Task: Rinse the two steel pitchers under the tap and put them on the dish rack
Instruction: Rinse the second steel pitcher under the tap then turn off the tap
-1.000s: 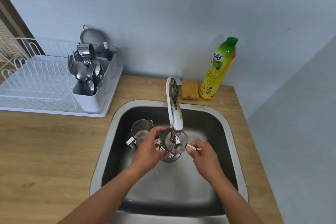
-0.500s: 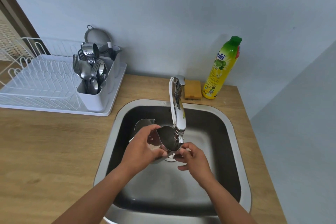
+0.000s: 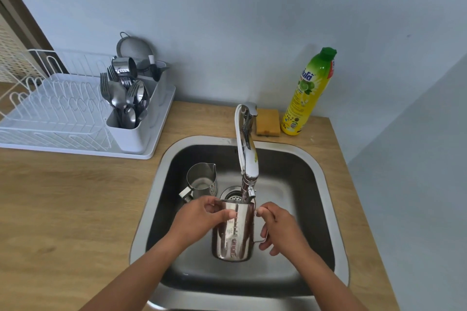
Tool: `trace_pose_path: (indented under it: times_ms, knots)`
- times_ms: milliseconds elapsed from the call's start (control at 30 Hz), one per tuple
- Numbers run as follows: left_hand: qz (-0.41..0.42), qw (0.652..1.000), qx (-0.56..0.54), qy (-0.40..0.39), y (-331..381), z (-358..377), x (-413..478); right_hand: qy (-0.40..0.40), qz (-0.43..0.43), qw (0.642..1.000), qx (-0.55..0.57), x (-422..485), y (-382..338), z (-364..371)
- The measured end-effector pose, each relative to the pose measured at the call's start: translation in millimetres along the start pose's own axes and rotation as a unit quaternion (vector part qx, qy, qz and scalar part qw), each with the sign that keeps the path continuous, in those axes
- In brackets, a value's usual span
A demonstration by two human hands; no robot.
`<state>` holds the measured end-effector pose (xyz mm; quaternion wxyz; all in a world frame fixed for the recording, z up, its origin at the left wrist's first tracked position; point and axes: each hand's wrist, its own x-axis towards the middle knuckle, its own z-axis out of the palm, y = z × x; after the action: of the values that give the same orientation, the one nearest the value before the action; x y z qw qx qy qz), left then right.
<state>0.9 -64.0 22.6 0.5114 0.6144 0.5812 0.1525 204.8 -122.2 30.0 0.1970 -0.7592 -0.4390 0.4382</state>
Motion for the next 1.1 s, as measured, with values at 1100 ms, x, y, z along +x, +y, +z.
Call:
trace_pose_path:
  times_ms: [1100]
  knots:
    - [0.078, 0.992, 0.061, 0.072, 18, 2, 4, -0.041, -0.018, 0.991, 0.129, 13, 2, -16]
